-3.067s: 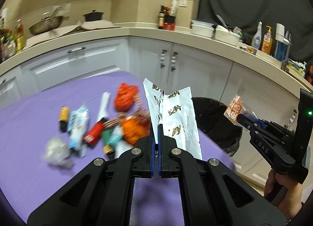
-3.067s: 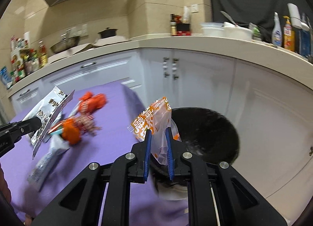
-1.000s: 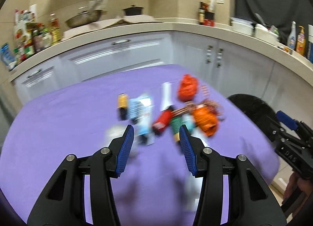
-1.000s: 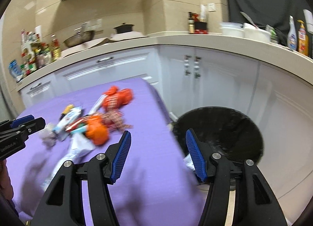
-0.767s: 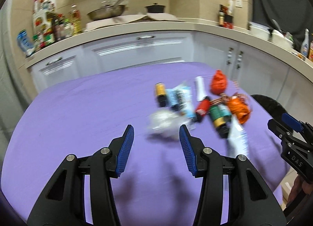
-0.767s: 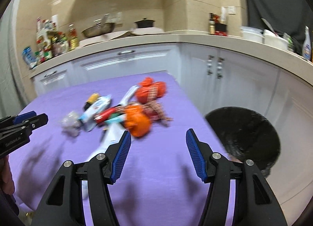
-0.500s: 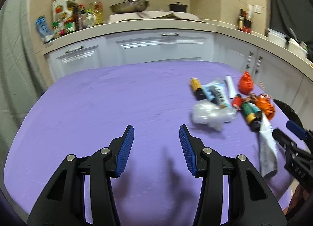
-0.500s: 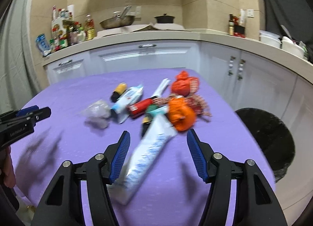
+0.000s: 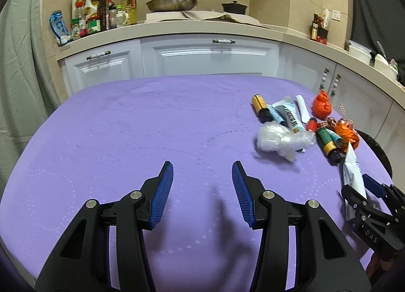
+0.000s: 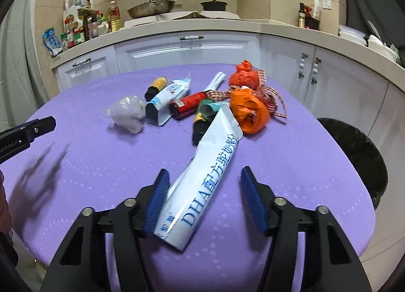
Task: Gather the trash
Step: 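Return right gripper to the table and grasp the white DHA tube, then carry the DHA tube toward the bin with right while left grasps the orange bag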
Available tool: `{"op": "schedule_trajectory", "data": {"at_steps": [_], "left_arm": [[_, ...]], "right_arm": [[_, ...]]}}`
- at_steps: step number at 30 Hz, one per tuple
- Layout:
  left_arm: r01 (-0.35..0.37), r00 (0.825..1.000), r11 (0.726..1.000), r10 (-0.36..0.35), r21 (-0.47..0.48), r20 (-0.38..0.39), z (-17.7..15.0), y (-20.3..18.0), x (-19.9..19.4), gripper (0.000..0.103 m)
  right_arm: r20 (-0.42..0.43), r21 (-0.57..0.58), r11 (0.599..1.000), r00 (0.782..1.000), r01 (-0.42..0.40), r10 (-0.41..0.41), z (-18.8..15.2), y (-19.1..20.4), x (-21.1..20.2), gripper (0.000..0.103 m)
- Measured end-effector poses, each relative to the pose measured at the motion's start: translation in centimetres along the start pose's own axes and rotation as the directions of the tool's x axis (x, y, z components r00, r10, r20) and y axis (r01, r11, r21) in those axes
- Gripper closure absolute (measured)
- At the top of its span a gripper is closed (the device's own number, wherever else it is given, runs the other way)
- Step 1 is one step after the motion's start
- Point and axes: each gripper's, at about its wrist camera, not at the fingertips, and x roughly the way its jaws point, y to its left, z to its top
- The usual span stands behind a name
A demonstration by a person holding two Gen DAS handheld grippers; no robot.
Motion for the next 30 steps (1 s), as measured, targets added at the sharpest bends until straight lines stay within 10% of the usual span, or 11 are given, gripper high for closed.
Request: {"op": "schedule_trajectory", "data": {"at_steps": [10,30], "left_arm": [[0.06,0.998,0.998,-0.06,0.036,-0.008,-0.6,-3.3,-0.1,0.056],[0.157,0.988,0.978,-0.157,0.135,-0.014,0.1,-11.7,-0.4,0.056]], "right_arm": [[-0.007,-0.011,0.999,0.999,-0.032,0.032,-0.4,-0.8,-0.9,0.087],[0.1,0.104,0.994,0.994,0.024,-0.034,0.8,-7.5,-4.3,0.088]]}}
